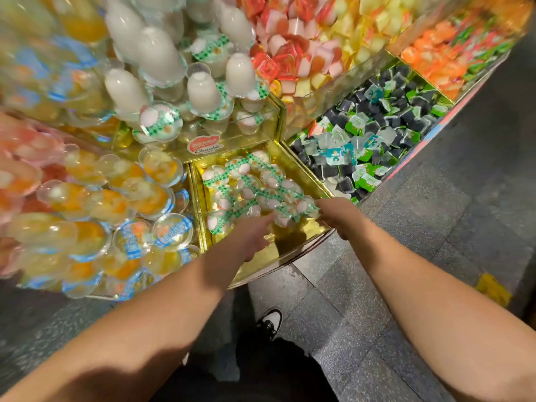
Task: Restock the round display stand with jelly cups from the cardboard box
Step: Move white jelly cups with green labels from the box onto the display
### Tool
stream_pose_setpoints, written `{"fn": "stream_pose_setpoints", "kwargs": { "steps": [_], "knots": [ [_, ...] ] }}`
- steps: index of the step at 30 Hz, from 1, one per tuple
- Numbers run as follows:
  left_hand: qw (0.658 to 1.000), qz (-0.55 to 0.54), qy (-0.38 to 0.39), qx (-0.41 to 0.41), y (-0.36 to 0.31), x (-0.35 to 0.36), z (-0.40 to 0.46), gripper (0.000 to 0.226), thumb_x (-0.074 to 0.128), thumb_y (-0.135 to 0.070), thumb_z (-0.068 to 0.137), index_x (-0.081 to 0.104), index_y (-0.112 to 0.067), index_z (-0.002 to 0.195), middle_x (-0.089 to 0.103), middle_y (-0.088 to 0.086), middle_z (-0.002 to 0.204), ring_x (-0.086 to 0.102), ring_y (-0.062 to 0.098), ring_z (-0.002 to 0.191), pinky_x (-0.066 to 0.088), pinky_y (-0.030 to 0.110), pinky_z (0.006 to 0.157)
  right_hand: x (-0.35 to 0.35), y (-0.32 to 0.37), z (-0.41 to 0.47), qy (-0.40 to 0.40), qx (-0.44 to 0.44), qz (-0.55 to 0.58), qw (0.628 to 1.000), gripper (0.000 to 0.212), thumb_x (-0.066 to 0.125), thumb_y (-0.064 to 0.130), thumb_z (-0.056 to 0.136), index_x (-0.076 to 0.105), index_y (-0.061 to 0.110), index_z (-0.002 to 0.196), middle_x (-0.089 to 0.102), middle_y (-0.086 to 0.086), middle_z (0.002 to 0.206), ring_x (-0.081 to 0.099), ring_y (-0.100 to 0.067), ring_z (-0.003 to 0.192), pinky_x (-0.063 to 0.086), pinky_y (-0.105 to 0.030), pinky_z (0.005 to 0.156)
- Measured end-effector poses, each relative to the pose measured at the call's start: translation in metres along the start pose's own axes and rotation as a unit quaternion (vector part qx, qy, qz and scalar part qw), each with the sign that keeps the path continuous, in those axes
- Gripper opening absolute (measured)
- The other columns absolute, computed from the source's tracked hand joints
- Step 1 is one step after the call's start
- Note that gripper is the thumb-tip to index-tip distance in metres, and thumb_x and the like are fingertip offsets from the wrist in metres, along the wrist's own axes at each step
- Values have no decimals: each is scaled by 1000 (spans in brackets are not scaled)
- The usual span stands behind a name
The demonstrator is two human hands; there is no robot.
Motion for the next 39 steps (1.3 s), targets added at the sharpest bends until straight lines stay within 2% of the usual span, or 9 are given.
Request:
{"fn": "stream_pose_setpoints", "kwargs": {
  "steps": [5,11,13,17,24,28,31,36,39],
  "knots": [
    [988,41,1,147,-9,-74,-87,18,55,-37,97,56,-19,95,60,5,105,56,18,82,44,31,73,25,37,-98,-29,-148,-113,982,35,50,29,98,65,1,113,66,-17,110,61,-30,101,38,-30,73],
    [930,154,-104,318,10,-234,-196,17,63,-36,93,58,-24,82,58,-4,77,53,14,75,40,17,62,119,118,-228,-71,-305,-223,923,27,46,36,101,62,14,102,65,-16,113,59,-32,109,31,-29,69],
    [903,216,-161,334,20,-300,-226,8,61,-30,95,62,-23,93,61,-2,82,55,17,80,37,17,60,162,147,-263,-71,-357,-260,894,27,46,36,100,60,15,93,67,-16,110,61,-33,107,34,-31,69],
    [850,313,-280,318,42,-431,-285,26,58,-36,96,62,-14,110,61,2,96,57,17,91,34,27,67,256,208,-323,-67,-457,-324,826,34,47,39,100,64,12,110,66,-19,117,60,-35,110,45,-35,82],
    [817,322,-408,252,94,-602,-349,31,54,-34,96,61,-17,121,60,2,119,59,22,109,43,30,87,408,299,-401,-8,-567,-406,717,37,42,38,100,61,10,117,67,-14,114,62,-32,102,39,-31,67],
    [817,301,-450,200,125,-671,-352,38,54,-35,97,57,-13,129,57,8,130,56,24,115,41,28,90,483,337,-421,41,-594,-426,682,26,45,35,100,61,15,93,68,-15,109,62,-33,101,33,-29,67],
    [825,288,-461,156,143,-718,-341,36,54,-34,96,59,-12,125,57,11,129,56,27,116,42,30,94,538,363,-418,62,-590,-433,678,29,45,33,100,51,22,73,68,-14,108,62,-32,104,34,-29,70],
    [832,281,-468,103,151,-798,-318,36,51,-35,98,58,-12,126,54,10,129,55,27,115,43,32,96,630,412,-397,109,-566,-452,681,36,41,34,102,63,10,117,65,-14,122,59,-31,114,45,-32,86],
    [835,277,-469,77,143,-852,-298,38,49,-35,99,57,-12,129,54,8,129,55,25,114,43,31,93,686,454,-371,136,-576,-432,681,28,41,27,98,67,16,96,69,-5,95,63,-26,96,43,-27,75]
  ]
}}
Point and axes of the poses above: each hand's wrist, its own z-axis towards the middle knuckle, its own x-axis out of the palm, y = z × x, the point moved 1 cm from there along z, towards the middle knuckle
